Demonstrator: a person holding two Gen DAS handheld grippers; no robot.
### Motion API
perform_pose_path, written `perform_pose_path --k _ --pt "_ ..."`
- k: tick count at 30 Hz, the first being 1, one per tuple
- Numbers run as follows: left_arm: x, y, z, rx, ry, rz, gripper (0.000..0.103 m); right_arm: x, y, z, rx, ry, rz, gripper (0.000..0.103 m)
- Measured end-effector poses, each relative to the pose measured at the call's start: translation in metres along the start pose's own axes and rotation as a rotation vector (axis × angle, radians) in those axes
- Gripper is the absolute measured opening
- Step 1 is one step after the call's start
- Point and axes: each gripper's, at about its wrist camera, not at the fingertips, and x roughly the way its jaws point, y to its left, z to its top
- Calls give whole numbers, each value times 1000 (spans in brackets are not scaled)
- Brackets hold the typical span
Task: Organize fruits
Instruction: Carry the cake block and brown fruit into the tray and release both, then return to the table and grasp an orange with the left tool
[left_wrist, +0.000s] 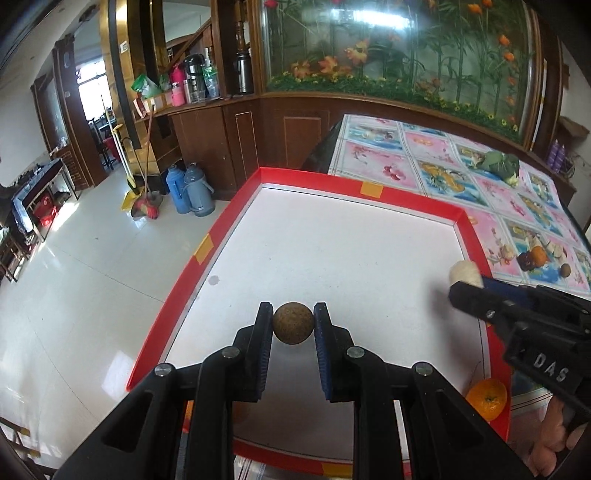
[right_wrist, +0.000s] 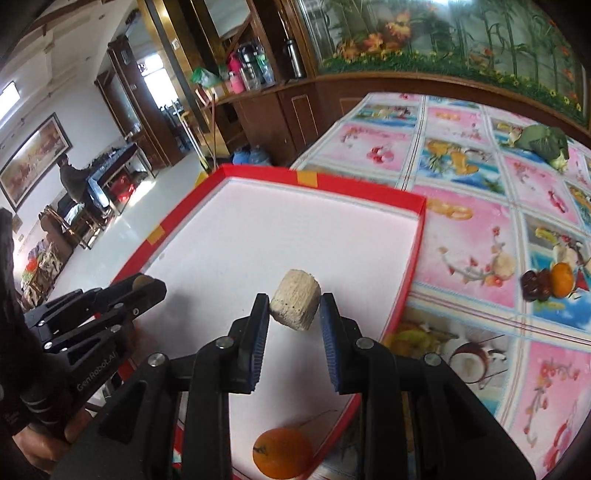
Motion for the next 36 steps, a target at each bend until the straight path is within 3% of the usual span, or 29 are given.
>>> perform_pose_path --k 11,14,16,20,23,28,36 --pt "17 8 -5 14 54 80 22 22 -4 -7 3 122 -23 31" --pt "17 9 -7 14 75 109 46 21 -6 -6 -1 141 -27 35" --pt "11 10 -7 10 61 134 68 13 -10 -4 11 132 -13 42" --pt "-8 10 -2 1 22 143 72 -25 -26 0 39 16 25 48" --pt "-24 7 2 -13 -14 124 78 -58 -50 -1 67 -75 -4 54" --pt "-43 -16 4 2 -44 47 79 -109 -115 -18 154 -146 -103 57" --pt "-49 -93 4 134 -36 -102 79 -177 -229 -75 318 -168 -286 57"
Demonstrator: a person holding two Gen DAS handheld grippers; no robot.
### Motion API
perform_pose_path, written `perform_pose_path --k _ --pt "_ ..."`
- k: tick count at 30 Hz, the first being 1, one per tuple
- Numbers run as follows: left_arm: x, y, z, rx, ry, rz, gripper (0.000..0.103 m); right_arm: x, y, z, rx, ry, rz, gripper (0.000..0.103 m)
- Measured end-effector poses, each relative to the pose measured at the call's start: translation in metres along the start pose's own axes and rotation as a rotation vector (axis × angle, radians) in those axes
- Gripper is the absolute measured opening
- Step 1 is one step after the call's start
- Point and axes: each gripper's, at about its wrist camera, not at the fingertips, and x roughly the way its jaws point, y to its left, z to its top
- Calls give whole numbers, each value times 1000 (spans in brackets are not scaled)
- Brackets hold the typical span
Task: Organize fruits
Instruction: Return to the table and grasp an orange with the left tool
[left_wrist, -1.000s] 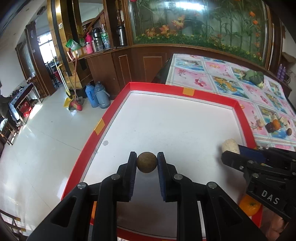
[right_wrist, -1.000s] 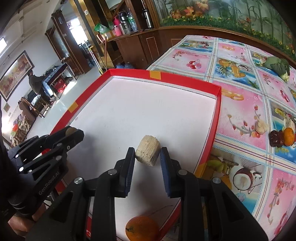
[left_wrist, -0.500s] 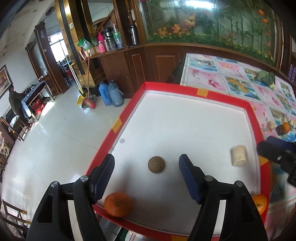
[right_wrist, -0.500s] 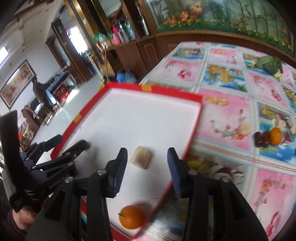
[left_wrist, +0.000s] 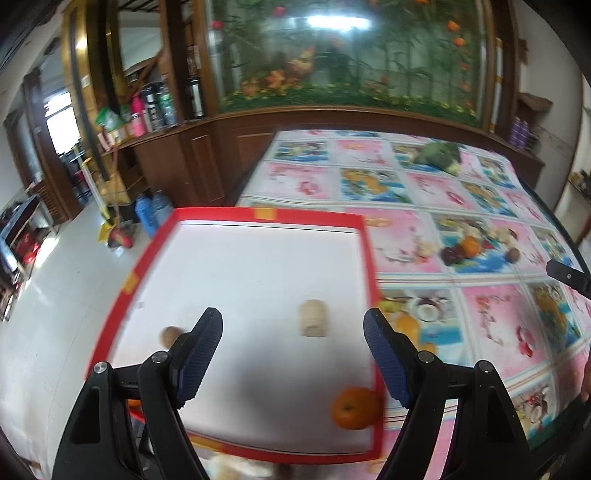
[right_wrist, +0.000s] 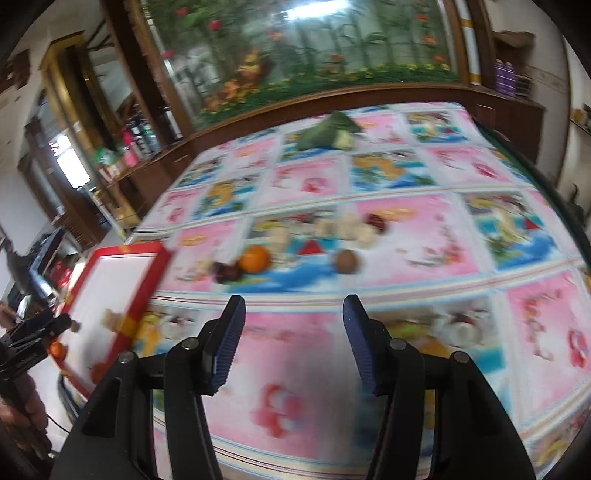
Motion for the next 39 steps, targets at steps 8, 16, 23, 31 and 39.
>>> perform_pose_path --k 8,16,23,31,39 --pt "6 -58 -5 112 47 -64 79 7 -42 -5 36 35 -27 57" --pt "13 -88 25 192 27 -52 79 50 -20 29 -8 76 -31 57" --pt "40 -118 51 231 -12 -113 79 76 -34 41 103 57 42 57" --pt "83 -179 61 395 -32 -243 79 69 -53 44 143 43 33 57" --pt "118 -195 72 425 53 -329 61 67 -61 48 177 32 1 57"
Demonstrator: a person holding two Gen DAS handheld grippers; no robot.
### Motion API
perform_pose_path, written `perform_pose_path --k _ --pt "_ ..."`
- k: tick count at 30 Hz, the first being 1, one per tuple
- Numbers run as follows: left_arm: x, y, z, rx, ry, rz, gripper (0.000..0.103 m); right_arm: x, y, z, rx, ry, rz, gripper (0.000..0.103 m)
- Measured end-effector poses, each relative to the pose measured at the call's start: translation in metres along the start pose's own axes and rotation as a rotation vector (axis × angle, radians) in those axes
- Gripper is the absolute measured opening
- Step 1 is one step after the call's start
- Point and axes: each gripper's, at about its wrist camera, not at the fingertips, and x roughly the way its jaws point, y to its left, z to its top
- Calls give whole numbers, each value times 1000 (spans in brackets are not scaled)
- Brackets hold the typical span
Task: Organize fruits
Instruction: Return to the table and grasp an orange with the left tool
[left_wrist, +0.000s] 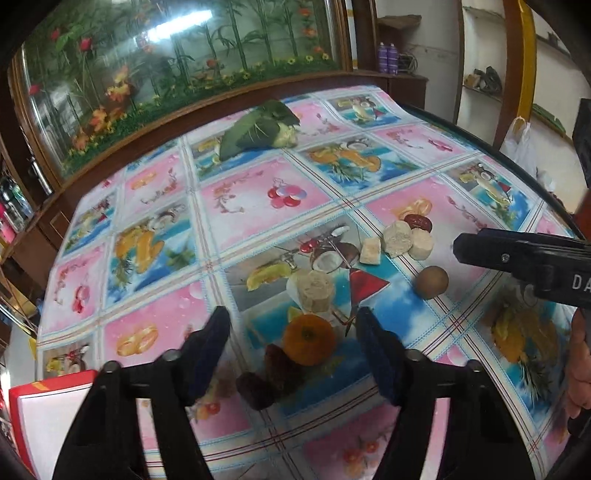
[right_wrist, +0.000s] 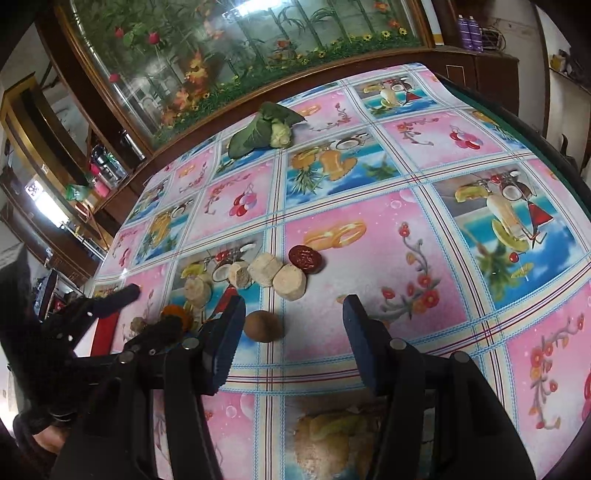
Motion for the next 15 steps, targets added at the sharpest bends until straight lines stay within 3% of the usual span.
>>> perform_pose_path --k 5,7,15 --pt "21 4 -4 -45 68 -67 43 4 -1 0 4 14 -1 57" --pt "19 7 -6 -68 59 -101 34 5 0 0 1 17 -1 57" --pt "3 0 -20 -97 44 -141 30 17 10 -6 -57 65 9 57"
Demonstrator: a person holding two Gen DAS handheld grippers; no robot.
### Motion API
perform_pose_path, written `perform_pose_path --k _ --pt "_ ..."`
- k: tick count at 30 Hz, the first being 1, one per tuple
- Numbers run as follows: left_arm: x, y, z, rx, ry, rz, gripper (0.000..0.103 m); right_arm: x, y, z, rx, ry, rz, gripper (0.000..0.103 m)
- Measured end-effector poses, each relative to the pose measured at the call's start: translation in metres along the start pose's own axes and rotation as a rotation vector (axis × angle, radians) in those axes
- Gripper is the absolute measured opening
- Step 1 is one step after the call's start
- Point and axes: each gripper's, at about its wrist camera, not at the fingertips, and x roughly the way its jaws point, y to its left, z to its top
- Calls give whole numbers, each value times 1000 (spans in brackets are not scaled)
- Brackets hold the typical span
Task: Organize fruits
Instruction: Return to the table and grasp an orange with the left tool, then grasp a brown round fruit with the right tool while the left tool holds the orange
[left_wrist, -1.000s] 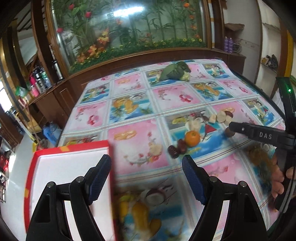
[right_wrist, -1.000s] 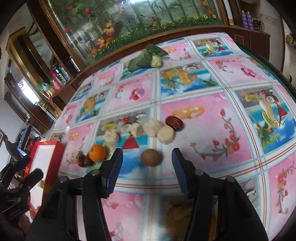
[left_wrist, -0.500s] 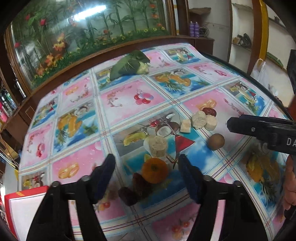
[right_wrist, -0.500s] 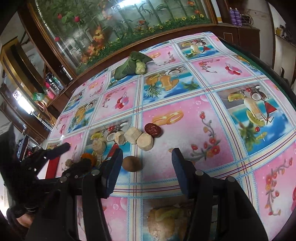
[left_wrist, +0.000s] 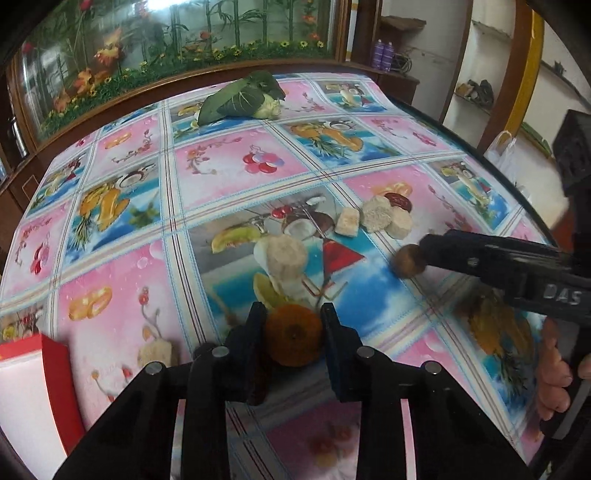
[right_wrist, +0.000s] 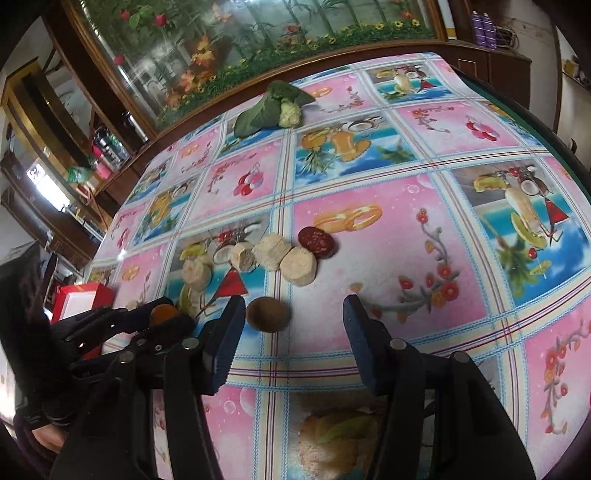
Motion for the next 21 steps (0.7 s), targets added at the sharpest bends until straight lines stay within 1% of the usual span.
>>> perform_pose_path --k 3,6,8,11,14,15,17,18,19,21 --pt "-21 -4 -14 -25 -34 -18 30 0 9 -3 -49 -5 2 57" --pt "-44 -6 -31 -56 -68 -15 30 2 18 -6 -96 -9 5 57" --pt "-59 -5 -44 -85 -93 -7 30 5 24 -8 -127 -12 -12 57" --pt "-72 -2 -58 -114 -118 24 30 11 30 -9 -155 -11 -45 57" --pt "-74 3 -67 -148 -110 34 30 17 33 -10 -173 -16 -75 56" --pt "-73 5 -69 -155 -104 36 30 17 34 -11 -182 -19 -87 54" --pt "-72 7 -73 -168 -95 39 30 17 34 -11 -185 -22 -98 42" --pt "-72 9 -74 -177 -91 41 30 17 33 -11 -181 -21 -99 34" --pt "-74 9 -76 -183 -89 44 30 17 32 -11 -178 -22 -106 28" --pt "-78 11 -79 -191 -97 49 30 16 30 -10 -172 -22 -101 28"
